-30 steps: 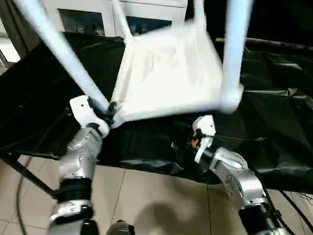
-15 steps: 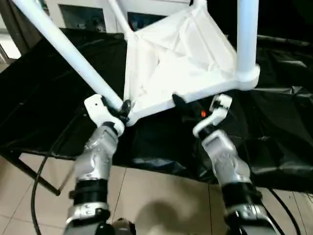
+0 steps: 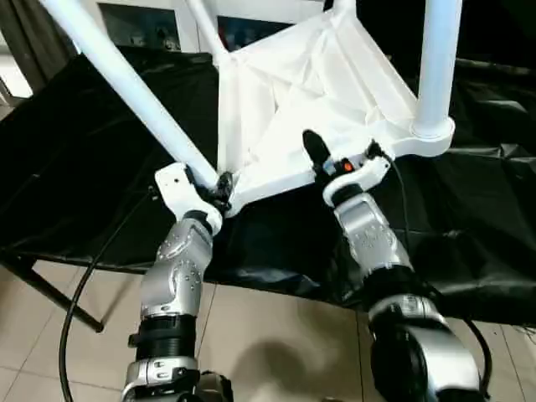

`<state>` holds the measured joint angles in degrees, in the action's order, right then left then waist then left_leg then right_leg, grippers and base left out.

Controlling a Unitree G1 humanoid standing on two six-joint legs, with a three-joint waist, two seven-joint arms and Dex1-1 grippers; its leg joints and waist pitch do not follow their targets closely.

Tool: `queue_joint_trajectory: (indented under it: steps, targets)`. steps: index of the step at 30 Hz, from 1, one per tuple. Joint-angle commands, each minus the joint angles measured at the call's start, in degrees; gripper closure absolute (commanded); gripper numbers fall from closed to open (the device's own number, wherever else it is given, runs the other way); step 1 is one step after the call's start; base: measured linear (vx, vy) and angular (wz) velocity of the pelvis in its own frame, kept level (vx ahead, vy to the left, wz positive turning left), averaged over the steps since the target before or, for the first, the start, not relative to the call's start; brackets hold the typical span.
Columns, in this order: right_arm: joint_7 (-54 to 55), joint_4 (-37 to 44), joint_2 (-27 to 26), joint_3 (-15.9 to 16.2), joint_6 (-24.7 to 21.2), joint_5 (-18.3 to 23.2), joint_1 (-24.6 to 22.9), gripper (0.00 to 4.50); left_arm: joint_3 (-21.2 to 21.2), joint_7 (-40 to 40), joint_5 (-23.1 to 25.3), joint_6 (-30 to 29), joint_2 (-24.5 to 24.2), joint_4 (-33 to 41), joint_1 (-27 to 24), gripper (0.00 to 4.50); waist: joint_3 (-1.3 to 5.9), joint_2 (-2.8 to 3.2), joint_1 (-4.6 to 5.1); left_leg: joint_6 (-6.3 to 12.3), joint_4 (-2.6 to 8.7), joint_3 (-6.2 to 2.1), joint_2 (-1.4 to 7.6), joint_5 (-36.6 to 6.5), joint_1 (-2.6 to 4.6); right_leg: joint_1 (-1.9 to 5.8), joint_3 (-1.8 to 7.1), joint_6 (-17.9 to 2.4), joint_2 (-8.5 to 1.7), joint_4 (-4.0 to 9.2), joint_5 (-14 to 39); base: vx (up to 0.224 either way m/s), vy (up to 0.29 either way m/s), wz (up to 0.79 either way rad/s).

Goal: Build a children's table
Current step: Flip table

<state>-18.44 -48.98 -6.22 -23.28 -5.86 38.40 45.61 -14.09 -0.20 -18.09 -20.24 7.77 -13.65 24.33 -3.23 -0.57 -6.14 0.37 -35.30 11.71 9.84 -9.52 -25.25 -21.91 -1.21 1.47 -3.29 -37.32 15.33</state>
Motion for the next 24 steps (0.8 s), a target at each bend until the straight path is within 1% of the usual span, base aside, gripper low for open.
queue_joint_trajectory:
  steps: [1, 2, 3, 4, 5, 6, 7, 9, 14, 15, 17, 18, 19, 21, 22, 23, 24]
  targets:
    - [0.09, -1.8, 0.18, -0.51, 0.62, 0.53, 2.01, 0.38, 2.18, -1.07, -2.45, 0.95, 2.28, 4.5, 0.38, 1.96, 5.09, -0.82, 0.03, 6.33, 2.85, -1.82, 4.02, 3.62, 3.13, 2.13, 1.32, -13.56, -5.04, 2.1, -21.12, 0.0, 0.0, 0.0]
    - [0.09, -1.8, 0.18, -0.51, 0.62, 0.53, 2.01, 0.38, 2.18, -1.07, -2.45, 0.95, 2.28, 4.5, 0.38, 1.96, 5.02, -0.75, 0.07, 6.28, 2.89, -1.81, 3.99, 3.44, 3.1, 2.12, 1.32, -13.53, -5.04, 2.19, -20.68, 0.0, 0.0, 0.0]
    - [-0.2, -2.4, 0.19, -0.67, 0.76, 0.5, 2.32, 0.38, 2.16, -0.92, -2.43, 0.94, 2.33, 4.7, 0.22, 1.96, 5.03, -0.84, 0.1, 6.22, 2.88, -1.77, 3.99, 3.29, 3.12, 2.1, 1.34, -13.5, -5.03, 2.21, -20.37, 0.0, 0.0, 0.0]
    - [-0.56, -3.14, 0.22, -1.01, 0.99, 0.54, 2.71, 0.57, 2.12, -0.85, -2.35, 0.9, 2.42, 4.94, 0.02, 1.96, 4.95, -0.83, 0.17, 6.01, 2.97, -1.74, 4.02, 2.55, 3.17, 2.02, 1.36, -13.63, -5.06, 2.35, -19.24, 0.0, 0.0, 0.0]
    - [-0.83, -4.06, 0.17, -1.73, 1.16, 0.98, 3.18, 0.57, 1.98, -0.85, -2.29, 0.85, 2.46, 5.16, -0.12, 1.96, 4.95, -0.88, 0.17, 5.92, 2.99, -1.74, 4.03, 2.38, 3.18, 2.03, 1.34, -13.66, -5.1, 2.39, -18.84, 0.0, 0.0, 0.0]
    - [-0.8, -4.77, 0.28, -2.07, 1.44, 0.97, 3.4, 0.71, 1.75, -0.85, -2.33, 0.86, 2.47, 5.34, -0.24, 1.96, 4.94, -0.89, 0.2, 5.83, 2.99, -1.72, 4.04, 2.17, 3.17, 2.01, 1.35, -13.72, -5.12, 2.39, -18.56, 0.0, 0.0, 0.0]
    - [-0.86, -5.57, 0.44, -2.44, 1.78, 0.9, 3.64, 0.71, 1.46, -0.8, -2.47, 0.91, 2.49, 5.53, -0.34, 1.96, 4.93, -0.91, 0.26, 5.77, 3.0, -1.71, 4.01, 2.11, 3.17, 2.01, 1.36, -13.75, -5.09, 2.42, -18.2, 0.0, 0.0, 0.0]
    - [-0.99, -6.28, 0.58, -2.7, 2.19, 0.77, 3.94, 0.92, 1.22, -0.61, -2.7, 1.07, 2.49, 5.55, -0.3, 1.96, 4.9, -0.76, 0.33, 5.63, 3.01, -1.7, 4.02, 1.9, 3.19, 1.9, 1.33, -13.89, -5.04, 2.47, -17.66, 0.0, 0.0, 0.0]
    - [-0.96, -6.79, 0.94, -3.04, 3.71, -0.09, 4.17, 1.37, 0.99, -0.53, -2.85, 1.43, 2.35, 5.06, -0.1, 1.96, 4.89, -0.8, 0.26, 5.36, 3.04, -1.63, 4.01, 1.19, 3.22, 1.83, 1.37, -13.98, -5.13, 2.6, -16.75, 0.0, 0.0, 0.0]
    - [-0.99, -6.93, 0.99, -3.18, 3.77, -0.07, 4.24, 1.37, 0.95, -0.53, -2.84, 1.46, 2.35, 4.97, -0.05, 1.96, 4.9, -0.54, 0.32, 5.16, 3.07, -1.67, 4.04, 0.98, 3.26, 1.77, 1.36, -13.84, -5.06, 2.63, -16.47, 0.0, 0.0, 0.0]
    - [-1.07, -7.23, 1.13, -3.56, 3.89, 0.09, 4.4, 1.59, 0.93, -0.54, -2.84, 1.45, 2.38, 4.94, -0.04, 1.96, 4.89, -0.64, 0.34, 5.04, 3.1, -1.65, 4.03, 0.67, 3.27, 1.77, 1.37, -13.91, -5.08, 2.65, -16.28, 0.0, 0.0, 0.0]
    - [-1.24, -7.65, 1.27, -3.76, 4.2, 0.04, 4.49, 1.69, 1.03, -0.75, -2.82, 1.44, 2.34, 4.83, -0.11, 1.96, 4.86, -0.52, 0.34, 4.78, 3.16, -1.64, 4.03, -0.03, 3.28, 1.73, 1.38, -13.92, -5.08, 2.75, -15.52, 0.0, 0.0, 0.0]
    - [-1.21, -7.75, 1.34, -3.91, 4.33, 0.1, 4.5, 1.69, 1.05, -0.84, -2.83, 1.49, 2.33, 4.74, -0.11, 1.96, 4.87, -0.44, 0.33, 4.57, 3.18, -1.67, 4.06, -0.28, 3.32, 1.7, 1.36, -13.9, -5.06, 2.76, -15.3, 0.0, 0.0, 0.0]
    - [-0.87, -7.84, 1.5, -4.09, 4.63, 0.14, 4.57, 1.89, 1.11, -1.1, -2.85, 1.55, 2.23, 4.49, 0.07, 1.96, 4.87, -0.51, 0.34, 4.45, 3.2, -1.66, 4.05, -0.31, 3.3, 1.73, 1.38, -13.87, -5.07, 2.75, -15.51, 0.0, 0.0, 0.0]
    - [-0.76, -7.83, 1.59, -4.27, 4.98, 0.23, 4.68, 1.97, 1.28, -1.22, -2.61, 1.44, 2.01, 4.22, 0.24, 1.96, 4.87, -0.23, 0.29, 4.36, 3.2, -1.69, 4.03, -0.43, 3.3, 1.67, 1.37, -13.82, -5.07, 2.74, -15.38, 0.0, 0.0, 0.0]
    - [-0.76, -7.83, 1.59, -4.27, 4.98, 0.23, 4.68, 2.05, 1.28, -1.22, -2.61, 1.44, 2.01, 4.22, 0.24, 1.96, 4.87, -0.23, 0.29, 4.36, 3.2, -1.69, 4.03, -0.43, 3.3, 1.67, 1.37, -13.82, -5.07, 2.74, -15.38, 0.0, 0.0, 0.0]
    - [-0.62, -7.82, 1.67, -4.56, 5.25, 0.41, 4.79, 2.13, 1.46, -1.51, -2.32, 1.7, 1.78, 3.77, 0.38, 1.96, 4.86, -0.39, 0.35, 4.18, 3.24, -1.66, 4.02, -0.96, 3.31, 1.67, 1.38, -13.79, -5.04, 2.85, -15.06, 0.0, 0.0, 0.0]
